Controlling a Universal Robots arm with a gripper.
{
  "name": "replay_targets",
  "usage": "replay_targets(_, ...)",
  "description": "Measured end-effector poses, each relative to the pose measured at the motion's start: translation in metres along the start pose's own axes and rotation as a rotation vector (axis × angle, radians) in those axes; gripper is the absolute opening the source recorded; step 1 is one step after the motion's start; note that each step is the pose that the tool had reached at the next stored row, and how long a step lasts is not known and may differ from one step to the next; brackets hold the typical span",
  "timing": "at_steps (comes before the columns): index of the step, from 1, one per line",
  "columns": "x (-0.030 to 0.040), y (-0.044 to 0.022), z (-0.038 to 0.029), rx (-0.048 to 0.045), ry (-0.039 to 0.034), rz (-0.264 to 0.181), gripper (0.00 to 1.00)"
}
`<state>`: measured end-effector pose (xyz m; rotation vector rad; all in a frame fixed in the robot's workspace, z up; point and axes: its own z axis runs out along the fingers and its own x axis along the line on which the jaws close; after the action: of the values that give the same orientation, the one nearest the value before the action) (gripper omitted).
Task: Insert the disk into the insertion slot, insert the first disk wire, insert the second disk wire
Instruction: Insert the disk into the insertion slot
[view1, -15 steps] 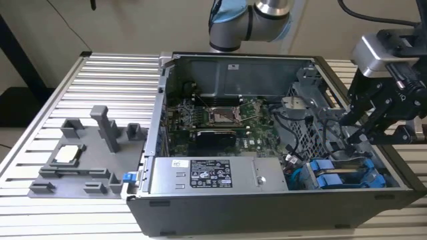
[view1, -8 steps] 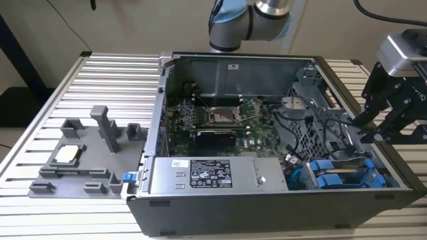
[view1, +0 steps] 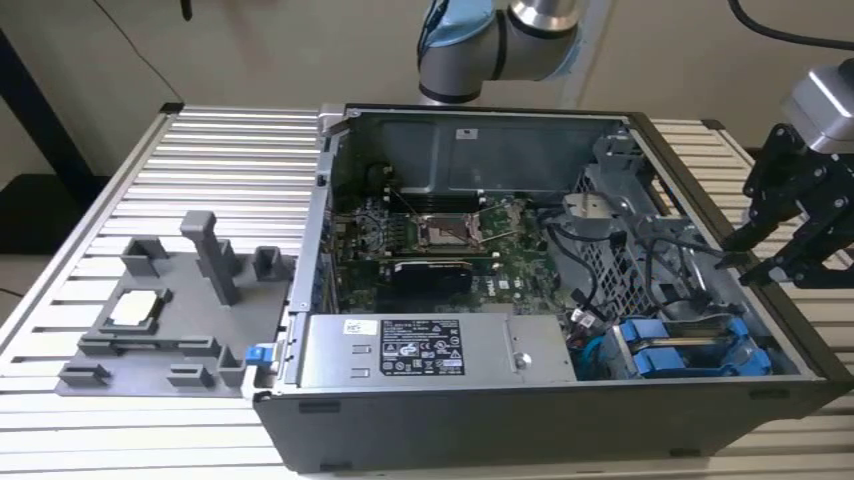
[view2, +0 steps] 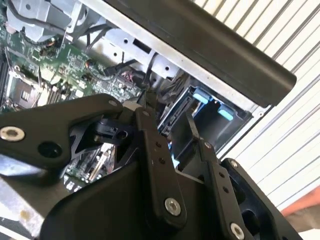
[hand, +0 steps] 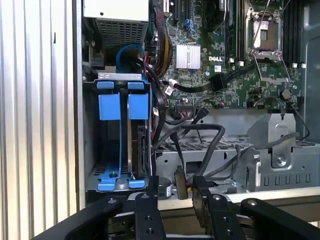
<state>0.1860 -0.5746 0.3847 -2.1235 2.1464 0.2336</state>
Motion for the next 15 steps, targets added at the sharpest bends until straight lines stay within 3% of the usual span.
replay_targets(1, 0.0000, 0.0004, 0.0000, 0.0000, -0.0006, 0.000, 0.41)
replay_targets(4, 0.0001, 0.0018, 0.0001, -0.0003, -0.0137, 0.000, 0.41)
replay_targets(12, 0.0003, 0.0018, 0.0000, -0.0002, -0.0144, 0.000, 0.41)
replay_targets(15, 0.0003, 0.0018, 0.0000, -0.0002, -0.0144, 0.000, 0.32)
